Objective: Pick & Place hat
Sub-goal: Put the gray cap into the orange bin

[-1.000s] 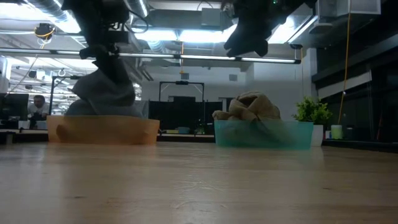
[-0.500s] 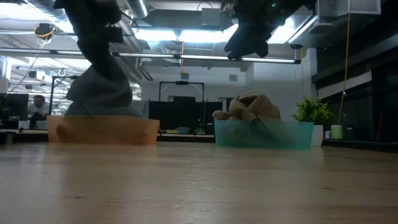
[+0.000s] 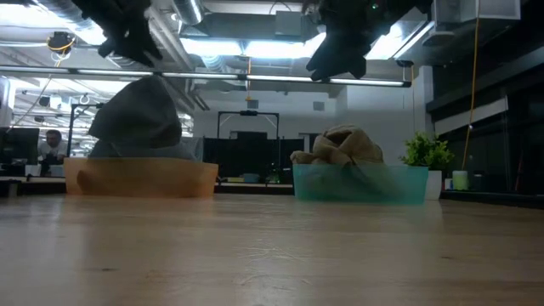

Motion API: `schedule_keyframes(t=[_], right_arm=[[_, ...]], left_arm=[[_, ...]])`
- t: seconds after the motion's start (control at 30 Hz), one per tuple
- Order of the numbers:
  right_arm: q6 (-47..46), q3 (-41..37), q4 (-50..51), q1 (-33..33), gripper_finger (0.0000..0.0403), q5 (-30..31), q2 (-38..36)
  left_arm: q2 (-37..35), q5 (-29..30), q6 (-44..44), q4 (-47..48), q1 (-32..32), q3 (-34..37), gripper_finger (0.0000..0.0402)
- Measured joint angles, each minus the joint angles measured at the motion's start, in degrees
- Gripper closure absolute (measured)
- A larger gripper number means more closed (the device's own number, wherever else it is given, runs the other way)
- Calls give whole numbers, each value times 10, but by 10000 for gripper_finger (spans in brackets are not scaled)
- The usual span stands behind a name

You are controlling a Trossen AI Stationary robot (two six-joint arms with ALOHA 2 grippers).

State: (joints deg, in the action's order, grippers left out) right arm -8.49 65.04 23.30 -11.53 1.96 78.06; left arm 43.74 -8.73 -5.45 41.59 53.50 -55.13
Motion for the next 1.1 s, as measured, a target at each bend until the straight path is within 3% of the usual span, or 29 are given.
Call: schedule_keyframes(t=[0.23, 0.5, 0.77, 1.1], right_arm=[[0, 0, 3, 0, 238, 0, 0], [0, 0, 3, 0, 238, 0, 0], [-2, 0, 3, 0, 238, 0, 0], [-3, 0, 4, 0, 238, 0, 7]], left_arm=[[-3, -67, -128, -45, -35, 0, 253], [84, -19, -169, -28, -109, 0, 390], [140, 149, -125, 50, -84, 0, 399], [206, 105, -99, -1, -20, 48, 400]])
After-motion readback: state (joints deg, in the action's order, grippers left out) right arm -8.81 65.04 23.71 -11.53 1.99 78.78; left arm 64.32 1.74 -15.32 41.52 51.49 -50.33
